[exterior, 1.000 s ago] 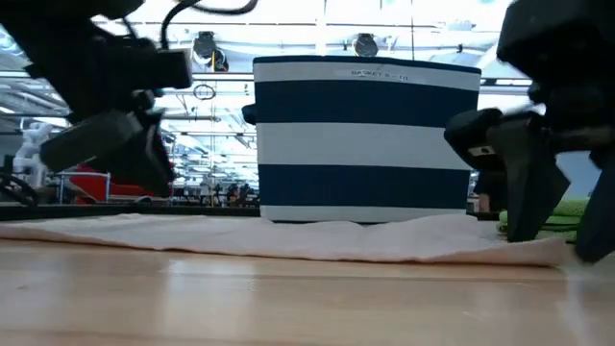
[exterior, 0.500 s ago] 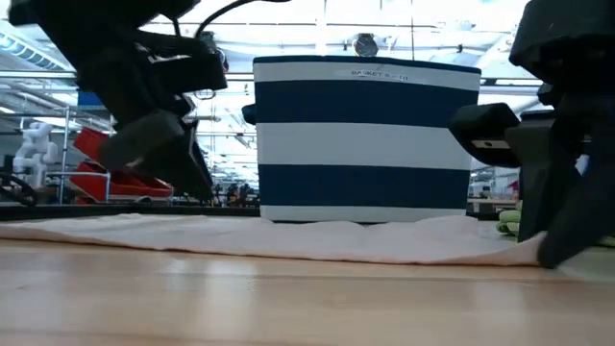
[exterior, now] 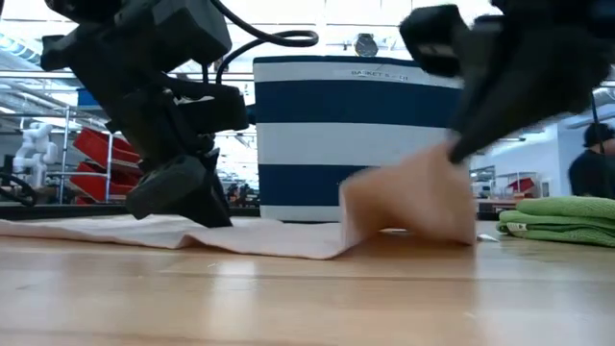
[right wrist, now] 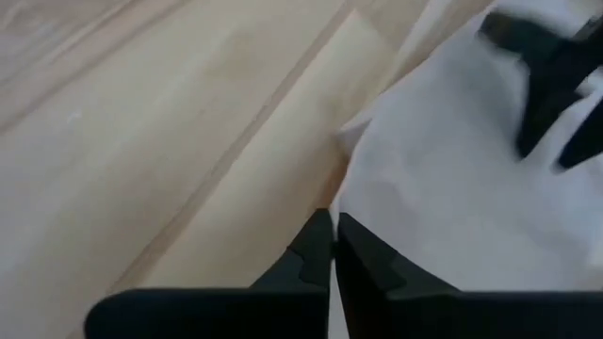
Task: Fold towel
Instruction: Fold the light brown towel
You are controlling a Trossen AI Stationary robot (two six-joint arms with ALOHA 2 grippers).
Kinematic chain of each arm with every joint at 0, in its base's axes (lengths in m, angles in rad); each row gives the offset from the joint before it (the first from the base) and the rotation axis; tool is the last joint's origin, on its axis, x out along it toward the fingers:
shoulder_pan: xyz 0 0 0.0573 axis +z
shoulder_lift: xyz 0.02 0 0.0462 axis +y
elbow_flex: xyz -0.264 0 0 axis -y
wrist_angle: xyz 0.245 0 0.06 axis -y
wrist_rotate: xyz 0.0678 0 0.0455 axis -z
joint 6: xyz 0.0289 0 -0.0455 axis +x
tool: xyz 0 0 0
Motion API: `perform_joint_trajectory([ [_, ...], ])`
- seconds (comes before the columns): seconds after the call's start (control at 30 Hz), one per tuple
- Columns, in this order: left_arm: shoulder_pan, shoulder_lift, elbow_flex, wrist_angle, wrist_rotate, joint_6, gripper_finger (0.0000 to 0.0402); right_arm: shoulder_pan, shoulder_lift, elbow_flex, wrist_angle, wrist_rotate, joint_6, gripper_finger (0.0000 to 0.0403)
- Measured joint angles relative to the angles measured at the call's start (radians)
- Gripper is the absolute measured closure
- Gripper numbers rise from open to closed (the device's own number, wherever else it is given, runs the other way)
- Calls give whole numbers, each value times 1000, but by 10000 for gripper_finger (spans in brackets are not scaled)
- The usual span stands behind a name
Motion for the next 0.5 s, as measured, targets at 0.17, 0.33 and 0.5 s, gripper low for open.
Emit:
perform_joint_trajectory([
  [0.17, 0, 1, 0, 20, 8, 21, 230, -43, 0, 69, -49, -7, -134, 402],
  [0.33, -5, 1, 0, 15, 8, 22, 230, -76, -1, 122, -189, -99, -161, 402],
  [0.5, -18, 1, 0, 3, 9, 64, 230, -81, -1, 136, -269, -324, -118, 403],
])
